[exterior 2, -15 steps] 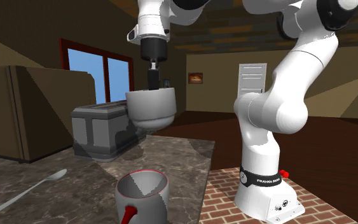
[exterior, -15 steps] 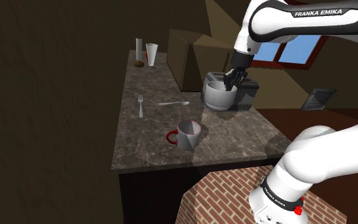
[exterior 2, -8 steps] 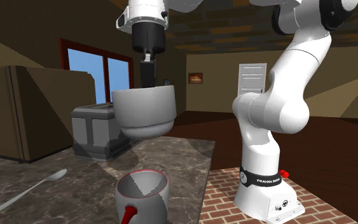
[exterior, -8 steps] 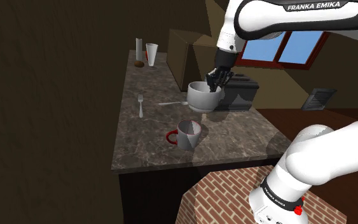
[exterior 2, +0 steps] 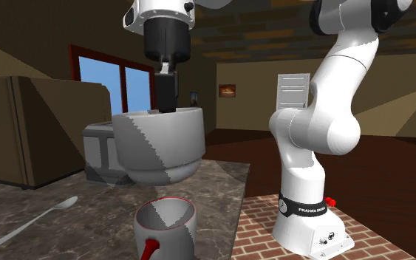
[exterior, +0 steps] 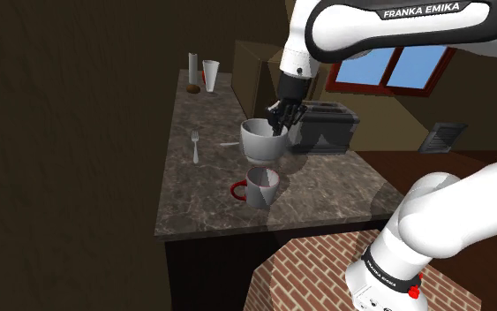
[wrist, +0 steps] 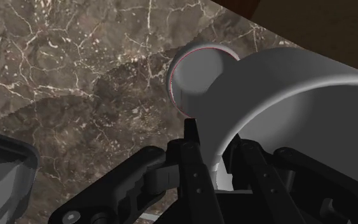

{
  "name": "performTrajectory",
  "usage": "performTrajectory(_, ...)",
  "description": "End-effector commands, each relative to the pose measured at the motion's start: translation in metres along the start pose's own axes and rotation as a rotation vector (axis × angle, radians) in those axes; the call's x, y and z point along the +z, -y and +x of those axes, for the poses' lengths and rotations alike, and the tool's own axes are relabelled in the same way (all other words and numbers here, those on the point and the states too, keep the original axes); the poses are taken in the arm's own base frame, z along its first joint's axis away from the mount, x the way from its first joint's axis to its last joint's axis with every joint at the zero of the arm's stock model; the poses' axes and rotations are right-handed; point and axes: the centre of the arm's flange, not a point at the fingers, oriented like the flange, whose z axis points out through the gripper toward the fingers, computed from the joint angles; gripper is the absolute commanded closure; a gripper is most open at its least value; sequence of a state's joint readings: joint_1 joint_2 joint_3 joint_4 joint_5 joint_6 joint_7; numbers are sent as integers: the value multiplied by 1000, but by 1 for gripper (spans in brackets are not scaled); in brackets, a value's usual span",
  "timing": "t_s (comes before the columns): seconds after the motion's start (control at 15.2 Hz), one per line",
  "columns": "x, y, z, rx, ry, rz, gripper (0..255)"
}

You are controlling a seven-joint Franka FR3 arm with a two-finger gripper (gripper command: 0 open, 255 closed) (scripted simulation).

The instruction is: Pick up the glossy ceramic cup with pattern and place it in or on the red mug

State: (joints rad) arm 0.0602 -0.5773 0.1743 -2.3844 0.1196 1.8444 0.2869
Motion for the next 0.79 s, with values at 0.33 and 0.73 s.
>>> performTrajectory(0.33,36,0,-1,0,-1,1,255)
performTrajectory(0.73,68,-1,-2,0,-1,1,255)
